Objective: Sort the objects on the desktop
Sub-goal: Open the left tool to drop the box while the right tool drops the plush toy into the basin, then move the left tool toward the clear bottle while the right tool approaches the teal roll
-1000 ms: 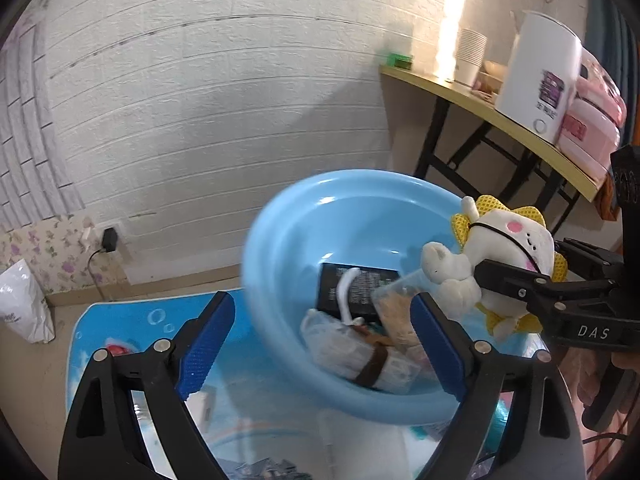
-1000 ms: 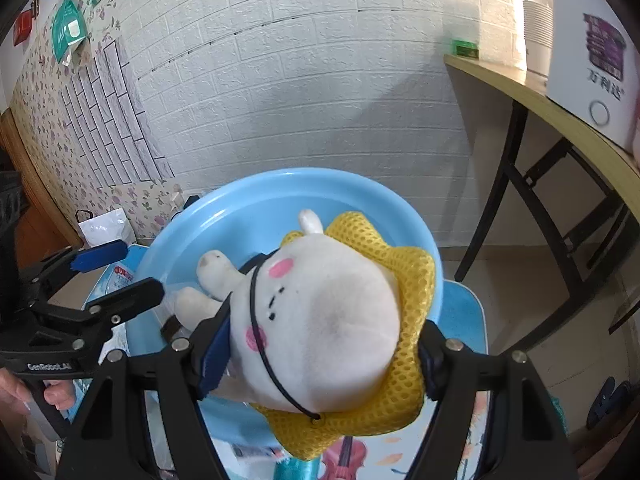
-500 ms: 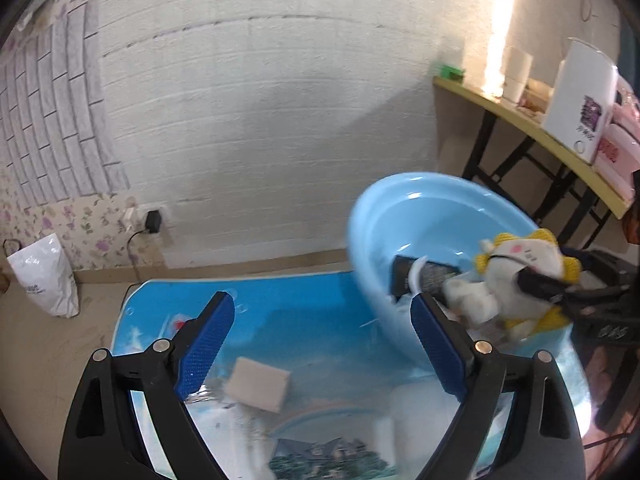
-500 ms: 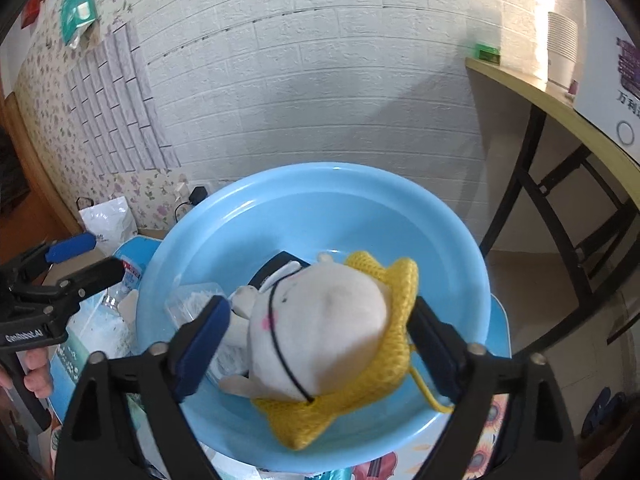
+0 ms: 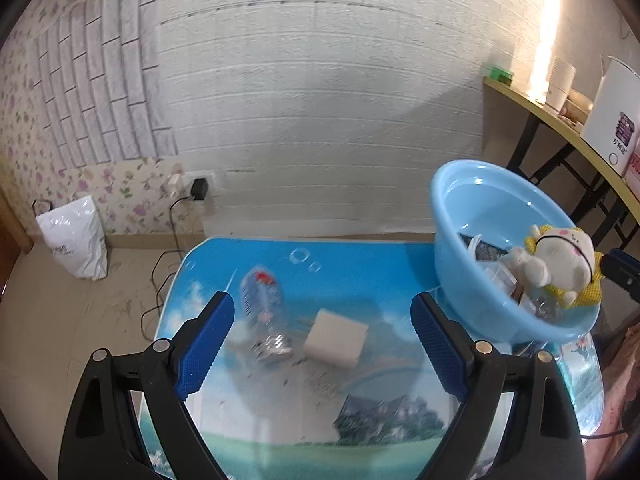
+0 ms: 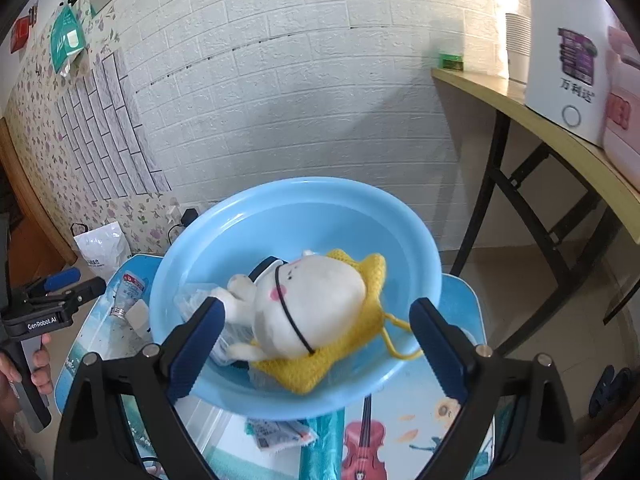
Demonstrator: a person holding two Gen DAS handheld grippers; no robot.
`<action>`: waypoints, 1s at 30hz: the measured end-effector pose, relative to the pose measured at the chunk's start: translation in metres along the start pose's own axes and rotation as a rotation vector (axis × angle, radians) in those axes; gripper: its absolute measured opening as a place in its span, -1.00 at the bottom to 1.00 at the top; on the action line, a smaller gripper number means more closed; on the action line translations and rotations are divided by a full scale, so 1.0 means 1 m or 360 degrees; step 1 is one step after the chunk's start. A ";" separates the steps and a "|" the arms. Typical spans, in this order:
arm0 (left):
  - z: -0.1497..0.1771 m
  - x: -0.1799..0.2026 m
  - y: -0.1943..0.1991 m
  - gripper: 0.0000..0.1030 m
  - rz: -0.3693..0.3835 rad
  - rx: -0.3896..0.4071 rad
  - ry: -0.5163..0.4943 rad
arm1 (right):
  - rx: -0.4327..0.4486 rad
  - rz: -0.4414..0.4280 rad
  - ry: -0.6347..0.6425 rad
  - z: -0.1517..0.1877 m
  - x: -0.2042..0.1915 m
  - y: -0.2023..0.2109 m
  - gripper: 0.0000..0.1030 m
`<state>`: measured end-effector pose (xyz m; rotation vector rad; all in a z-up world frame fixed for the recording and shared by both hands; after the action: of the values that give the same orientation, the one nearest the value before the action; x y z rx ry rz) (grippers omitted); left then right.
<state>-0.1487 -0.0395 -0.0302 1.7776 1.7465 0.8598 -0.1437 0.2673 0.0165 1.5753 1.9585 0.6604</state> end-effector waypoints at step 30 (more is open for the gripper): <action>0.083 -0.071 0.024 0.75 -0.0235 -0.0163 0.0234 | -0.0179 -0.0016 -0.0095 0.093 -0.002 0.030 0.85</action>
<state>-0.0701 -0.1053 -0.0754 1.5332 1.8636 1.0193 -0.0595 0.2747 -0.0318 1.4996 1.8518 0.6992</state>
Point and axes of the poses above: each gripper's, at about its wrist camera, not at the fingertips, and y roughly against the way its jaws point, x to its right, z to its underside, the point moved 3 cm from there along -y, roughly the way its jaws point, and after that the axes turned 2 degrees about y, right-handed, at the moved point
